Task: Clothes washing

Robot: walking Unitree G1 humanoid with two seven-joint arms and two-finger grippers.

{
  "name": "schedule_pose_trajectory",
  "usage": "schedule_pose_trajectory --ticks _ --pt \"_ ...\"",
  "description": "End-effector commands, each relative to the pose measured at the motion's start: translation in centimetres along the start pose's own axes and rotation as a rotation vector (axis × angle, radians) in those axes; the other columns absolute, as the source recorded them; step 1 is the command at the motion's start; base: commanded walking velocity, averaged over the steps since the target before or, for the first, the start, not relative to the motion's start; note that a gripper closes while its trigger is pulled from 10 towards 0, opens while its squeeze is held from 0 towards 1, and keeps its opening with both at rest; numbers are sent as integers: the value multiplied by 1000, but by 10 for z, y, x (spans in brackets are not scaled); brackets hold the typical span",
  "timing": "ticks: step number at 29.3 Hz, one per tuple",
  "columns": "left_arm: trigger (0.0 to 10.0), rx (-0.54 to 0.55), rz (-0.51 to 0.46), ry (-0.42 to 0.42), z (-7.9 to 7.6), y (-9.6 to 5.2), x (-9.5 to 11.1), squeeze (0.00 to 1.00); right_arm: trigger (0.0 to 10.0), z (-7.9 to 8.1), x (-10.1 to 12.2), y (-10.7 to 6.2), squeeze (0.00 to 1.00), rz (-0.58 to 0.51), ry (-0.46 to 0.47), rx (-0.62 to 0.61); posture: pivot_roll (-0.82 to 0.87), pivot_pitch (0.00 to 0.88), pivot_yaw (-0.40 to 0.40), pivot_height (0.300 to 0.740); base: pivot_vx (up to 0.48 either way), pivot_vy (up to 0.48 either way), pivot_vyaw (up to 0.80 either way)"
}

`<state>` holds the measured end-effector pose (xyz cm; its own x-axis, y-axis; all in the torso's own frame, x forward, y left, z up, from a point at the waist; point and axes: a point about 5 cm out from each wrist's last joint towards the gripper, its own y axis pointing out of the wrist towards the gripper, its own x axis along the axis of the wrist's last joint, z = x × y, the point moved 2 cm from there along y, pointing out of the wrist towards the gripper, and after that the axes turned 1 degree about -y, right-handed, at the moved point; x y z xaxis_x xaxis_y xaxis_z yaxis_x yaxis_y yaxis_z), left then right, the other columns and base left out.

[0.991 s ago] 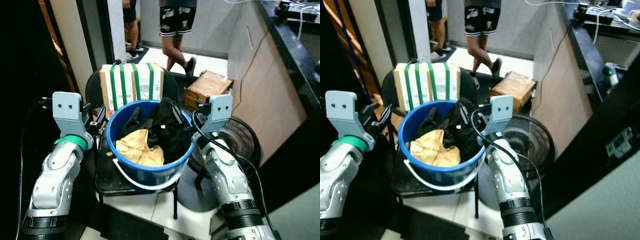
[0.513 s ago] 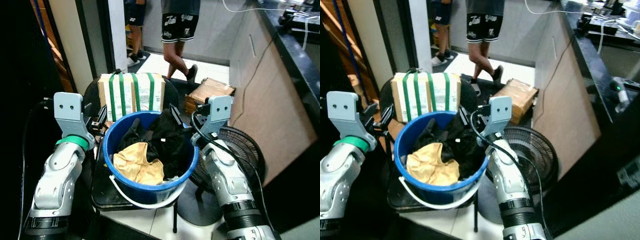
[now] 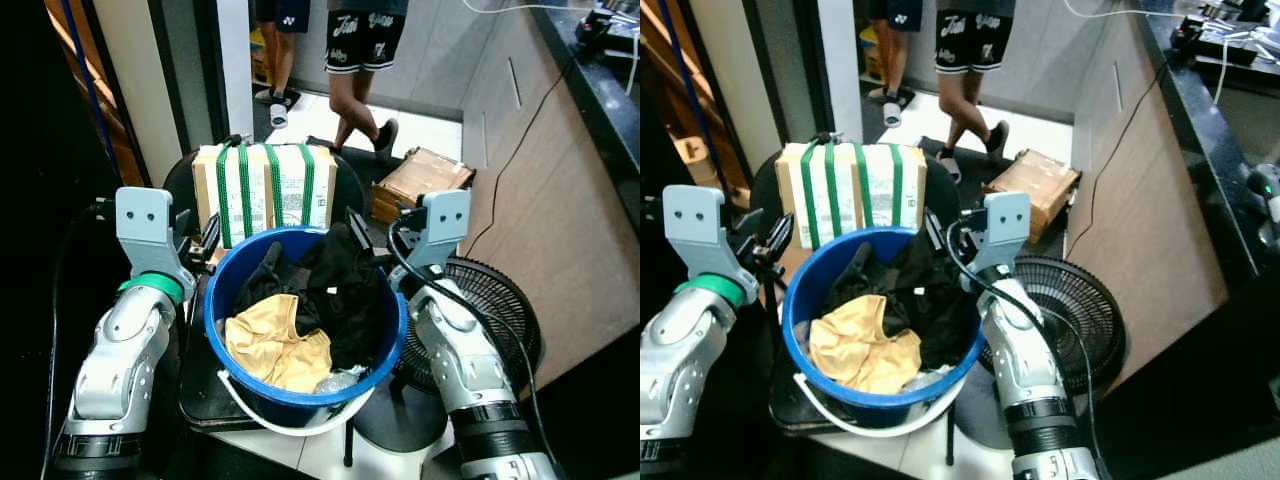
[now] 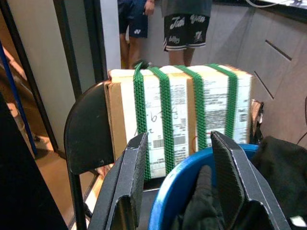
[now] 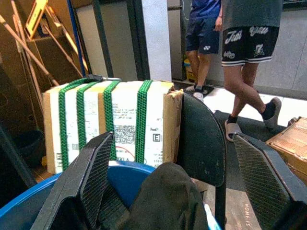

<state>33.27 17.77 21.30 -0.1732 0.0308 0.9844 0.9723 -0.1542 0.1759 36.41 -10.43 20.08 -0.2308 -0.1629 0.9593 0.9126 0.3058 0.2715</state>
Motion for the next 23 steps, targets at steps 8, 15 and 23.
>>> schedule_pose_trajectory --ticks 8,15,23 --pt "10000 -4 15 -5 -2 -4 -7 0 10000 -2 -46 -2 1000 280 -75 69 84 50 24 740 0 0 0" --pt "10000 -11 54 -11 -5 -14 -11 0 10000 1 -70 19 1000 439 -65 145 97 142 20 740 0 0 0" --pt "10000 -25 98 0 -1 -24 -11 0 10000 18 -50 45 1000 377 13 180 131 238 55 740 0 0 0"
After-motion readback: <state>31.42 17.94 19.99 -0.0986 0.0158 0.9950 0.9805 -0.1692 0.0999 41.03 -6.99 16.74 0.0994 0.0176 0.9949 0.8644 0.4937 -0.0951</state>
